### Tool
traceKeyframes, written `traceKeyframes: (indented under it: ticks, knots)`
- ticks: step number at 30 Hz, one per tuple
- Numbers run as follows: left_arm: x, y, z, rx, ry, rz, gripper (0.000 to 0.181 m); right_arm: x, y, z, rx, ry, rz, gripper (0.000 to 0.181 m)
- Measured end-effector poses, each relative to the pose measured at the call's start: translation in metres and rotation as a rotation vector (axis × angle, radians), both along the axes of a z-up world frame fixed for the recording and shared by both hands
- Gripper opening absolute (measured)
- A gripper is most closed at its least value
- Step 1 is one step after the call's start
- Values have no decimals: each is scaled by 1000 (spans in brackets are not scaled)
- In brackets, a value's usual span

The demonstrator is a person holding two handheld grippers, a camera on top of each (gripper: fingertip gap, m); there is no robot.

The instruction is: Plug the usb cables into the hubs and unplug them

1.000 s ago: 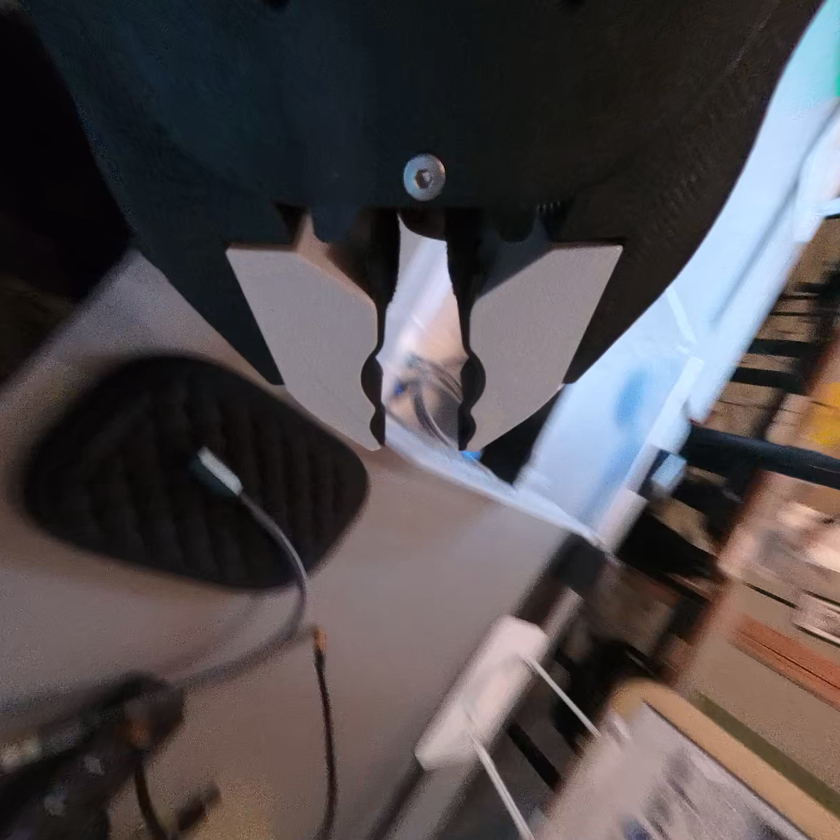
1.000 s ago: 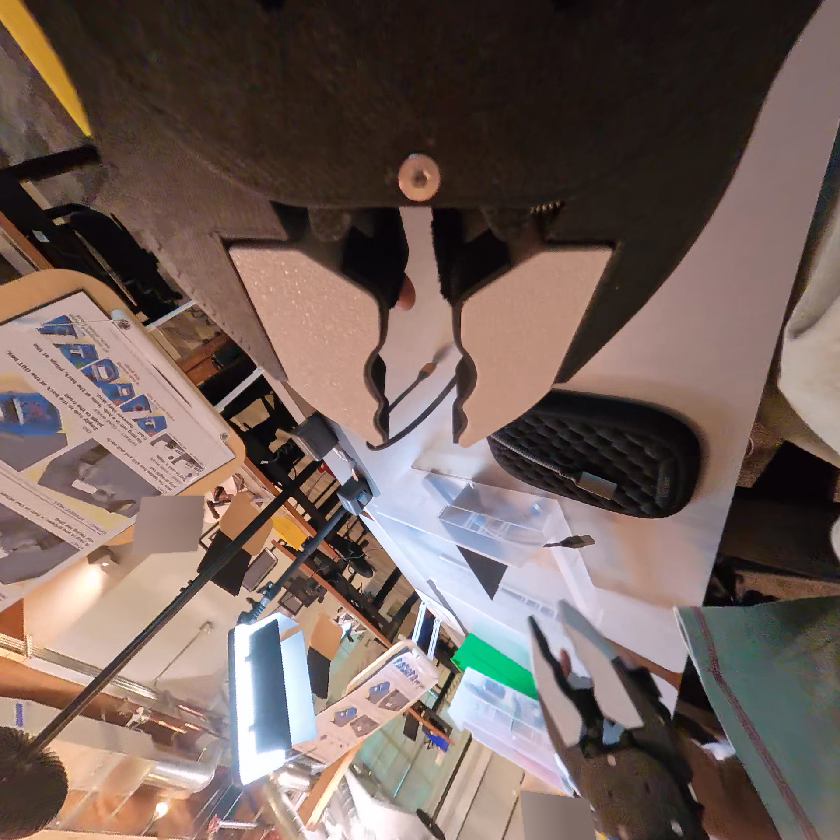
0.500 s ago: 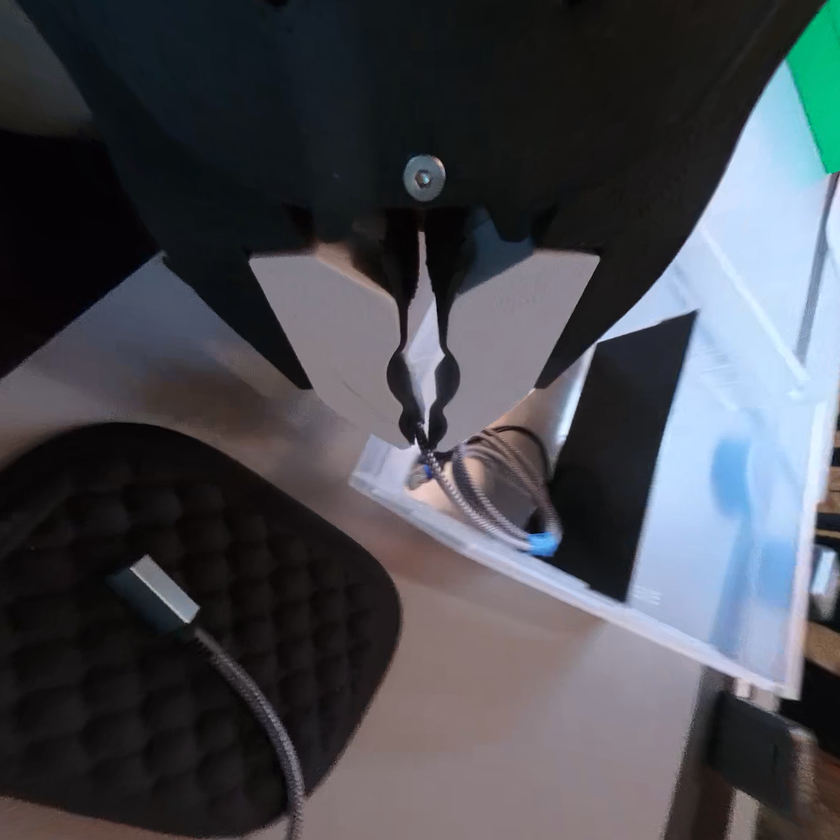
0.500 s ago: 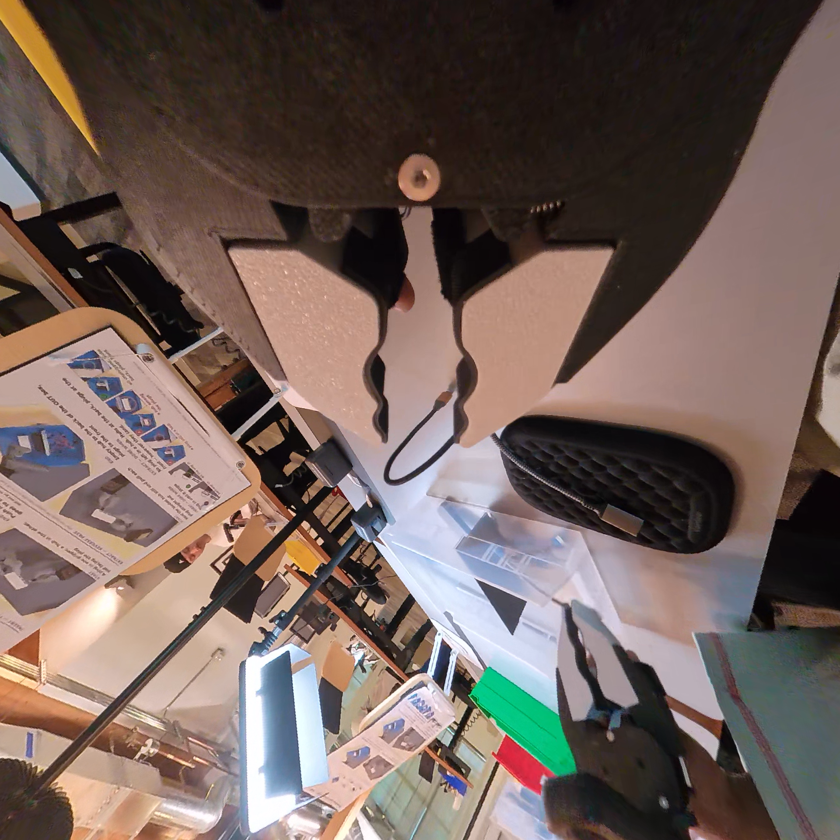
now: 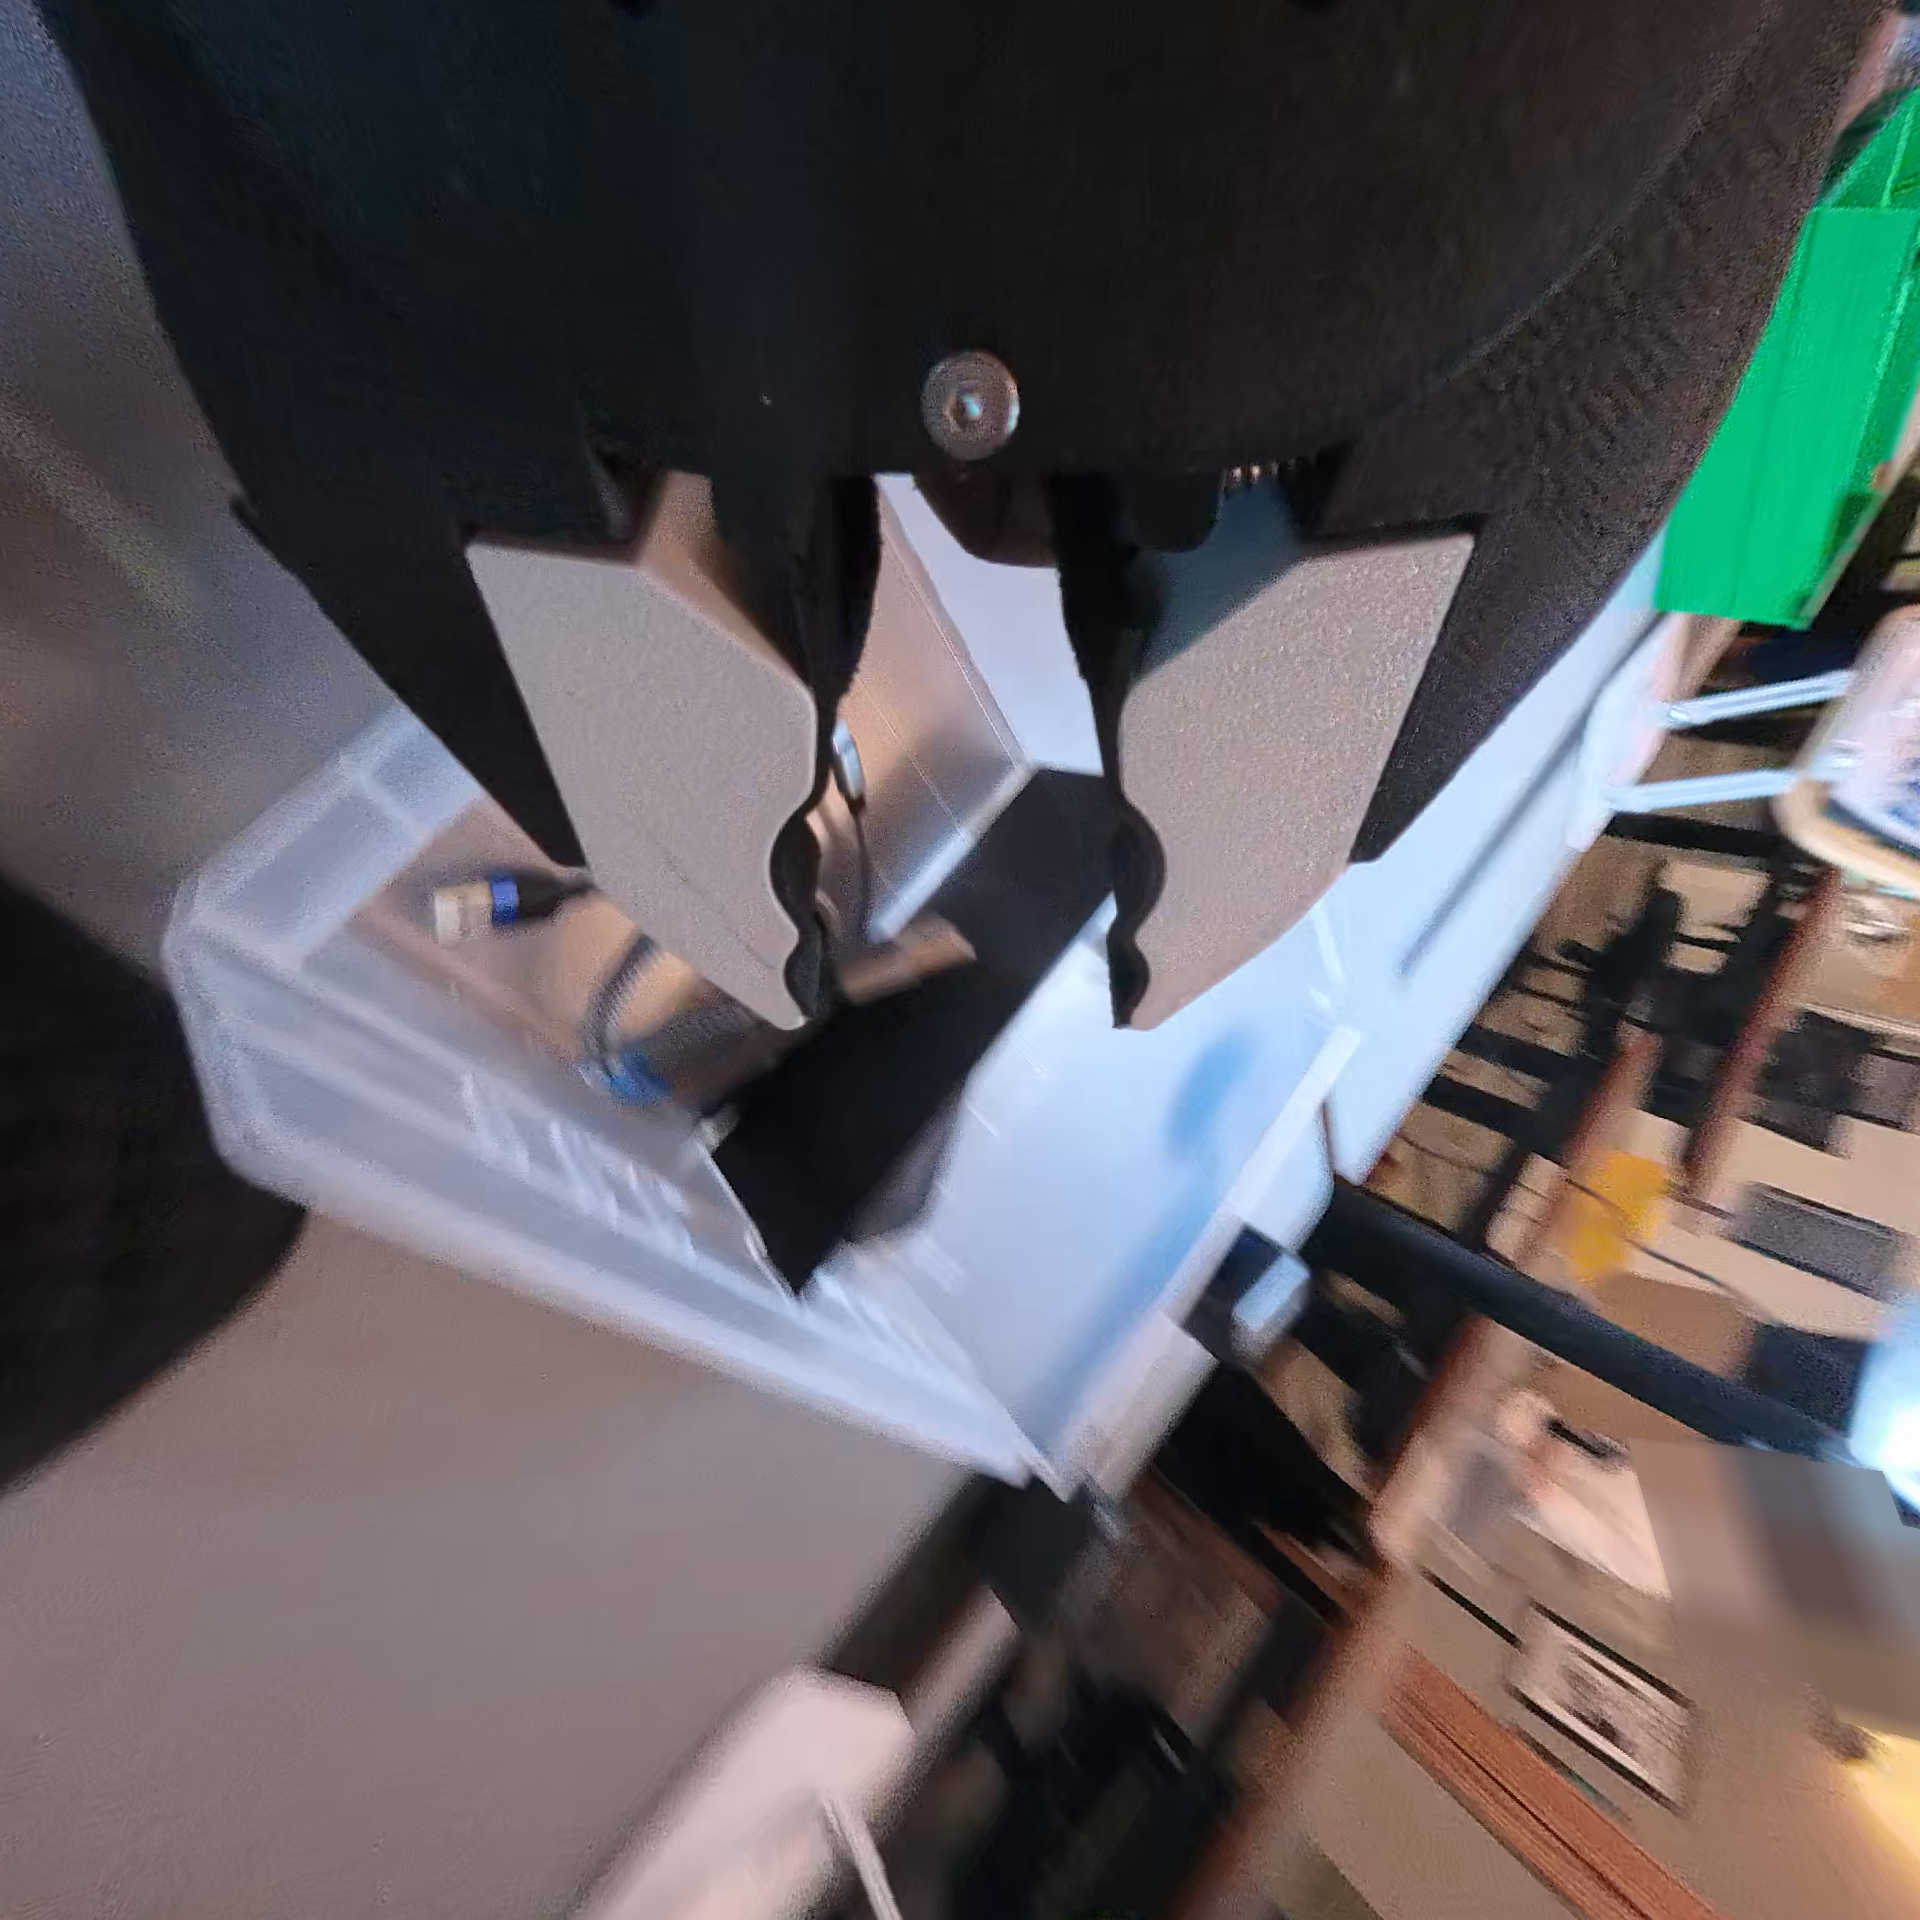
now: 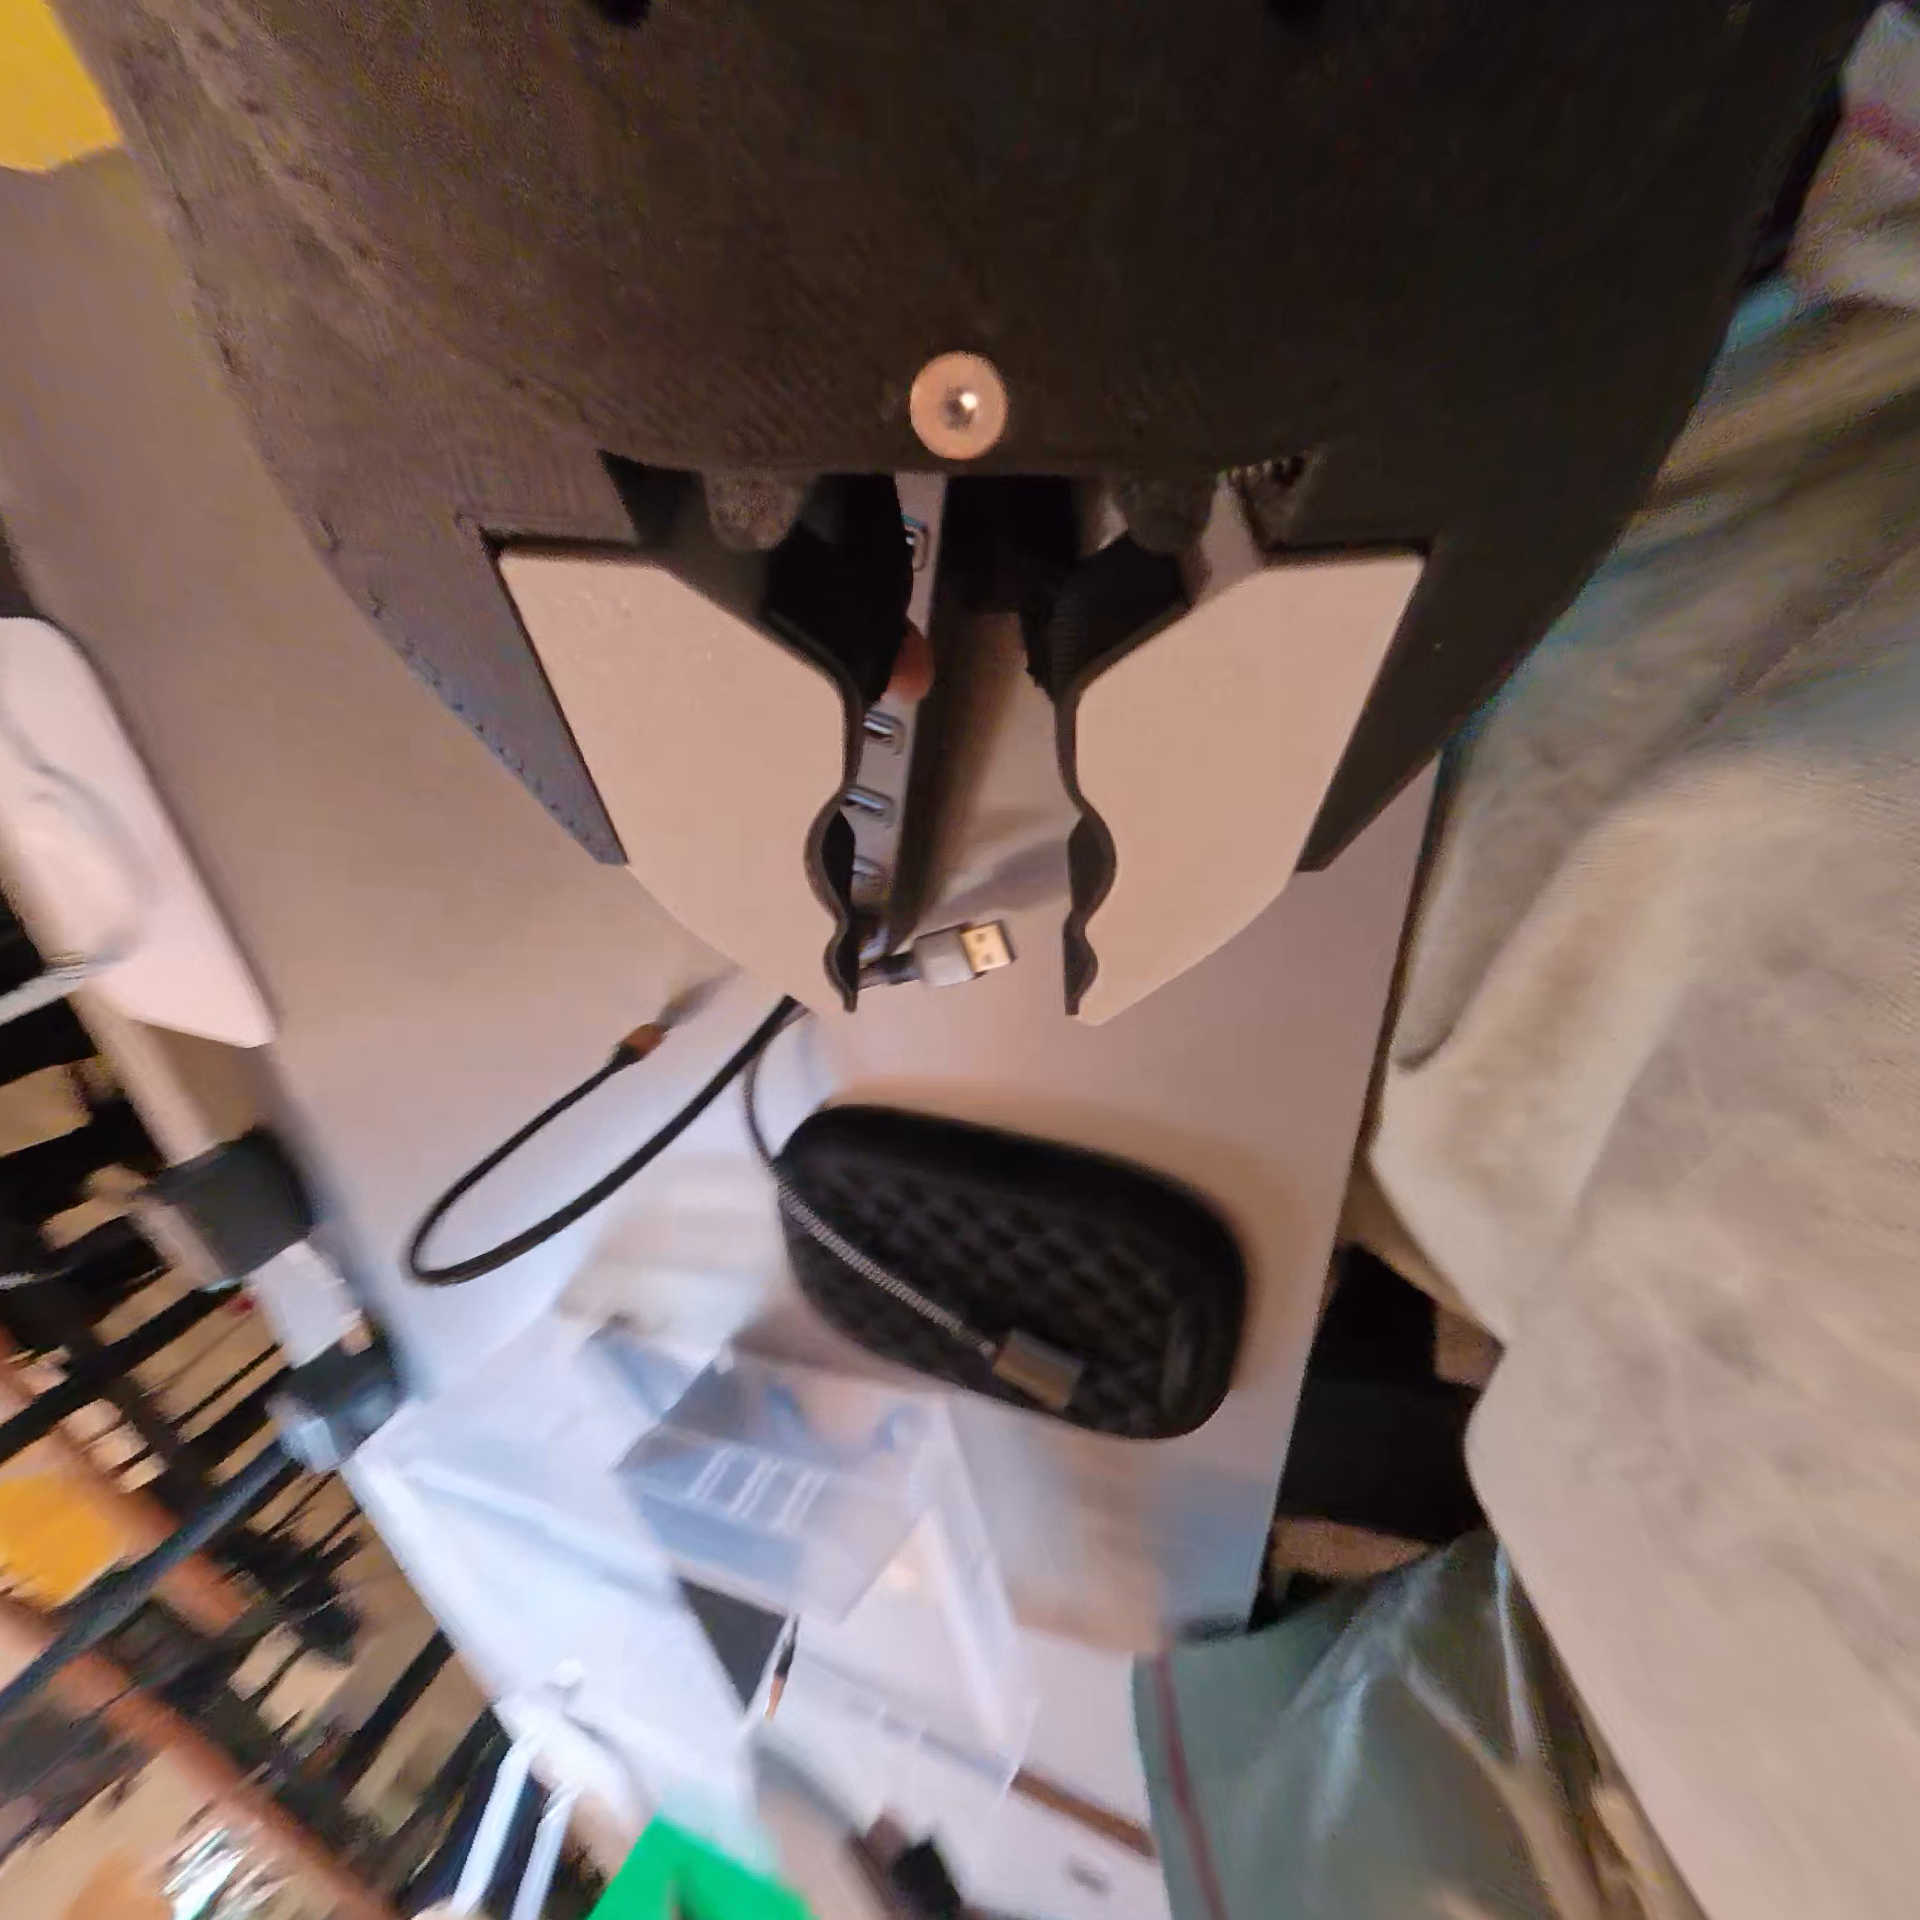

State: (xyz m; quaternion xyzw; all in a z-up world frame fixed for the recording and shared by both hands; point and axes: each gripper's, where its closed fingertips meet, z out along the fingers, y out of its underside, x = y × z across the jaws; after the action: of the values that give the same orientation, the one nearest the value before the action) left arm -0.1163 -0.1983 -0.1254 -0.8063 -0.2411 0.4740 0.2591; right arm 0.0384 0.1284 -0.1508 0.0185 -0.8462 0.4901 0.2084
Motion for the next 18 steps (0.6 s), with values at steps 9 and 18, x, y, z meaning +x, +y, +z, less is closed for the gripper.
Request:
traceKeyframes:
  ticks: [9, 18]
  knots:
    - [34, 50, 76, 202, 322, -111, 53, -24, -22, -64, 399, 261, 24, 45]
    - [87, 106, 112, 602, 374, -451, 46, -50, -19, -71, 503, 430, -67, 10]
